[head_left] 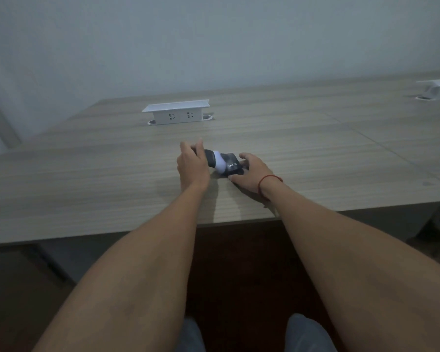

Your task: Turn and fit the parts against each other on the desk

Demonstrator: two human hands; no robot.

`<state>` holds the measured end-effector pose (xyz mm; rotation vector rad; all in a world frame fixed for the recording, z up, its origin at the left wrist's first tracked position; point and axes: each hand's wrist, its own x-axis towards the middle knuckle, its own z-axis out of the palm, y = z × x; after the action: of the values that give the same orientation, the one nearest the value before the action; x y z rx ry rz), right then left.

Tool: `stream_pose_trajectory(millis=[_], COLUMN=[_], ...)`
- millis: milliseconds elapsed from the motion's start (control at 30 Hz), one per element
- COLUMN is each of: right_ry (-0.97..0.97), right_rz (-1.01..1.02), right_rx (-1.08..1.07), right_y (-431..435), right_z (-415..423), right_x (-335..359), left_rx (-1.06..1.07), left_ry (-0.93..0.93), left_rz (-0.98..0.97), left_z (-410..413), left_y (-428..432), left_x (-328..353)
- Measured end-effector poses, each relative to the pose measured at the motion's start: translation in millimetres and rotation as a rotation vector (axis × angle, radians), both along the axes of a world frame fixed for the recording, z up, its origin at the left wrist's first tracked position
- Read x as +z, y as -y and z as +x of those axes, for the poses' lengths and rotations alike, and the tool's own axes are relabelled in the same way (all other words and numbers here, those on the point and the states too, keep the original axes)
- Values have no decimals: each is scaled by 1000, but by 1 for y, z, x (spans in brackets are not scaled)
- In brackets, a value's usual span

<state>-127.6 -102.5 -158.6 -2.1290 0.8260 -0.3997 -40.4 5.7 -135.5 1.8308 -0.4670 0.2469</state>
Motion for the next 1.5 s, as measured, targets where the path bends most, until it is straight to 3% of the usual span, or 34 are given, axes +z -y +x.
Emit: stream_pose_trajectory(millis=[167, 367, 533, 700, 900, 967, 1067, 1233, 1333, 1433, 1500], right_ry=[-25, -15, 3, 30, 44, 48, 32, 69, 74, 59, 50], right_rz=[-17, -242, -95, 64, 193, 240, 248, 274, 279, 210, 180], right_rx=[16, -123, 13, 18, 63, 67, 76, 107, 138, 144, 138], right_y=[-3, -19, -10, -5, -4, -6, -7, -5, -4, -1, -2], right_z=[1, 11, 7, 3, 0, -6, -9, -9, -13, -17, -14], right_x=[9, 8, 11, 11, 17, 21, 25, 24, 25, 26, 24], left_rx=[-17, -48, -115, 33, -145, -108, 64, -134, -55, 68, 26], left_ry=[-27, -8, -39, -197, -54, -31, -43, 86, 11, -85, -56], left_rz=[-36, -90, 12, -25, 41, 119, 188, 163, 257, 195, 133], left_z=[2, 11, 13, 24, 2, 5, 16, 4, 5, 22, 25], left_y=[2, 8, 14, 5, 23, 25, 18, 27, 25, 7, -1], left_x=[-3, 12, 6, -4, 8, 7, 12, 20, 15, 8, 7])
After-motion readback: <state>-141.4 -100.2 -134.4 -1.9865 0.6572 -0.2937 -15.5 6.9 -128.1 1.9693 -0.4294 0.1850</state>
